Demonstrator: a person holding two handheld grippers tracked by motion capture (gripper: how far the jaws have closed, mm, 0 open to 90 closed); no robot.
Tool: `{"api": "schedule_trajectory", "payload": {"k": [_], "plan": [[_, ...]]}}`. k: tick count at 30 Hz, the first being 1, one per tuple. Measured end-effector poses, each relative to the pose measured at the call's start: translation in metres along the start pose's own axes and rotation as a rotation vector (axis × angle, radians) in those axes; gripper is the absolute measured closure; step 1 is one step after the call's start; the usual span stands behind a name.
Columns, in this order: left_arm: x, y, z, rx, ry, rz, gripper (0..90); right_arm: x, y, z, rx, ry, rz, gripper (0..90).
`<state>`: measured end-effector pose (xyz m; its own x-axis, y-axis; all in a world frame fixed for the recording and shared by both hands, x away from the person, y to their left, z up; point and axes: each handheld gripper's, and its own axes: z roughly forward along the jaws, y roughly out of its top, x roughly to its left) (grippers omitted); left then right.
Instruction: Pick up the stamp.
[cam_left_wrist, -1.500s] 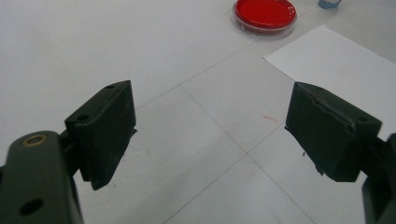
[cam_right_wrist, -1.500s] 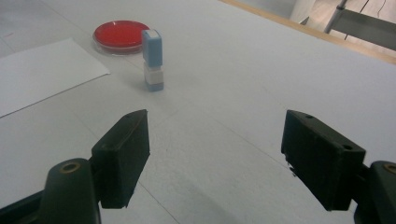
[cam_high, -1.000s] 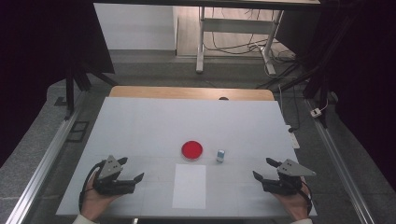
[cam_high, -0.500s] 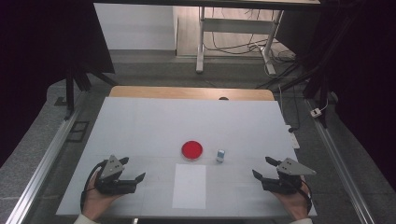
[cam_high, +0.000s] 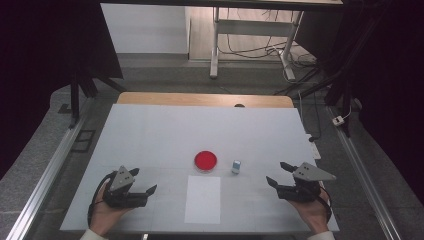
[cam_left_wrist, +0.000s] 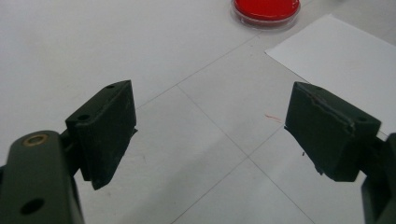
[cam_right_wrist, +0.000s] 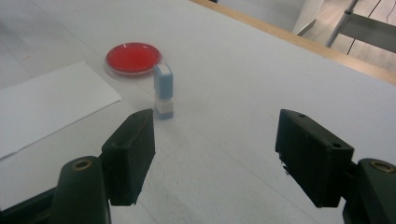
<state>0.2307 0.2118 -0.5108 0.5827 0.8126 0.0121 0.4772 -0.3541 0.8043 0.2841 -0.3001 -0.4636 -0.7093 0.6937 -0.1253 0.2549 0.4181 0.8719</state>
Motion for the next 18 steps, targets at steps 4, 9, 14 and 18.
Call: {"api": "schedule_trajectory", "payload": {"k": [4, 9, 14, 18], "plan": [[-0.001, 0.000, 0.000, 0.000, -0.002, 0.006, 16.6, 0.002, 0.013, 0.004, -0.001, 0.010, -0.007, 28.6], [0.000, 0.000, 0.000, -0.002, -0.001, 0.004, 16.7, 0.002, 0.026, 0.009, 0.014, 0.027, -0.037, 28.7], [0.000, 0.000, 0.001, 0.003, -0.002, 0.010, 16.8, 0.002, 0.038, 0.017, 0.028, 0.054, -0.038, 28.7], [-0.001, -0.001, 0.002, 0.006, -0.004, 0.013, 16.9, 0.003, 0.042, 0.022, 0.039, 0.064, -0.043, 28.7]]}}
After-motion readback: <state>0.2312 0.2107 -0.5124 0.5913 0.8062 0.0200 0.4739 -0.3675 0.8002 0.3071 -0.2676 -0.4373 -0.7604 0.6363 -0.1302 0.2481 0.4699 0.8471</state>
